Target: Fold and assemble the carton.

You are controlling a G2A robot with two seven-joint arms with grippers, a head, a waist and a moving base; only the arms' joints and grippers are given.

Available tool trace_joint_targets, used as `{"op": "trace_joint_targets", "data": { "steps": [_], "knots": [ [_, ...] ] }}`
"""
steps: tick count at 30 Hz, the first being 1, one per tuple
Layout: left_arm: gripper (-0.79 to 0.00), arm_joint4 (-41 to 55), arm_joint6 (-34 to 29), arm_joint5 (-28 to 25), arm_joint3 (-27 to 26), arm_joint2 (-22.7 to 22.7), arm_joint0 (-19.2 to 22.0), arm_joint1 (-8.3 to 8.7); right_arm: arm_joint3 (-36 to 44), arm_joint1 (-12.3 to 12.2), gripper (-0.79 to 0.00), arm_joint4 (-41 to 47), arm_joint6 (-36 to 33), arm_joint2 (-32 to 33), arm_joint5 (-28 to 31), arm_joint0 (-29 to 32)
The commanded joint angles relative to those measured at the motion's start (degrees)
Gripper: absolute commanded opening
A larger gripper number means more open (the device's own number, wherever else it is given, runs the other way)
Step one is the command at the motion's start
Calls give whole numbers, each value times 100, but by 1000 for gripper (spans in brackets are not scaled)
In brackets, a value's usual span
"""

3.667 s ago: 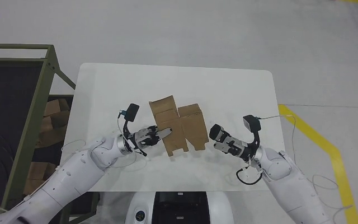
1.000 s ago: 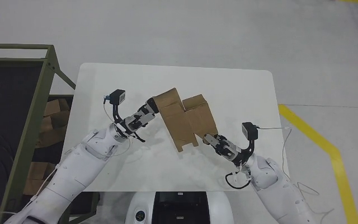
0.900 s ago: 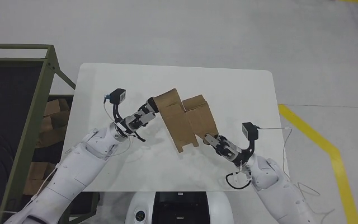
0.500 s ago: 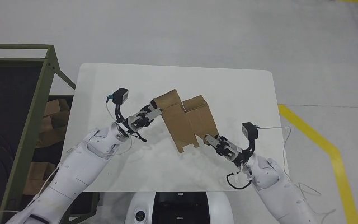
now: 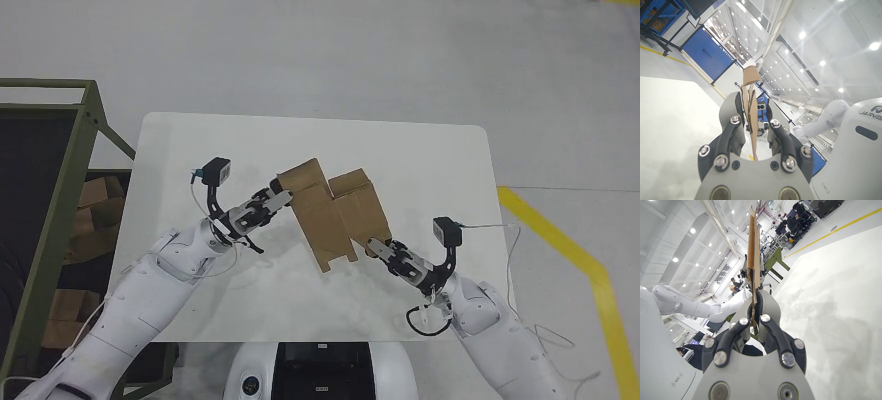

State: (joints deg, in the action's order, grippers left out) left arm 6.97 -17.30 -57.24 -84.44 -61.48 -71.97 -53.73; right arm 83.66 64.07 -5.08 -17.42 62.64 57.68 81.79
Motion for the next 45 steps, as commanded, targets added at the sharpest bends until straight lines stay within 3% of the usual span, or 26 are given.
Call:
{"op": "trace_joint_targets", "data": {
  "steps": [1, 19, 26, 31, 32, 33, 35, 36, 37, 42, 45],
  "knots": [
    [-511, 9, -12, -2, 8, -8, -4, -11, -2, -1, -785, 11, -10, -1, -4, -4],
    [-545, 58, -91, 39, 44, -103, 5, -113, 17, -8, -785, 59, -180, -37, -67, -49],
    [-785, 26, -133, 48, 83, -95, 27, -162, 18, -13, -785, 87, -229, -47, -86, -60],
    [-785, 2, -150, 67, 94, -114, 27, -189, 0, -15, -785, 133, -292, -68, -139, -88],
    [-785, -1, -152, 63, 93, -122, 27, -194, -6, -16, -696, 147, -309, -75, -154, -94],
    [-785, -10, -152, 60, 96, -130, 25, -199, -12, -16, -520, 167, -324, -79, -167, -101],
    [-785, -23, -155, 64, 89, -142, 21, -208, -17, -19, -403, 198, -359, -84, -191, -112],
    [-785, -31, -153, 64, 80, -152, 18, -213, -20, -21, -277, 205, -379, -83, -194, -117],
    [-785, -44, -151, 67, 73, -164, 13, -217, -25, -24, -215, 218, -399, -83, -194, -117],
    [-785, -130, -143, 110, 10, -247, -17, -230, -23, -53, 0, 206, -470, -2, -182, -88],
    [-785, -161, -159, 154, -60, -303, -50, -232, 45, -89, 0, 55, -484, 142, -171, -4]
  ]
}}
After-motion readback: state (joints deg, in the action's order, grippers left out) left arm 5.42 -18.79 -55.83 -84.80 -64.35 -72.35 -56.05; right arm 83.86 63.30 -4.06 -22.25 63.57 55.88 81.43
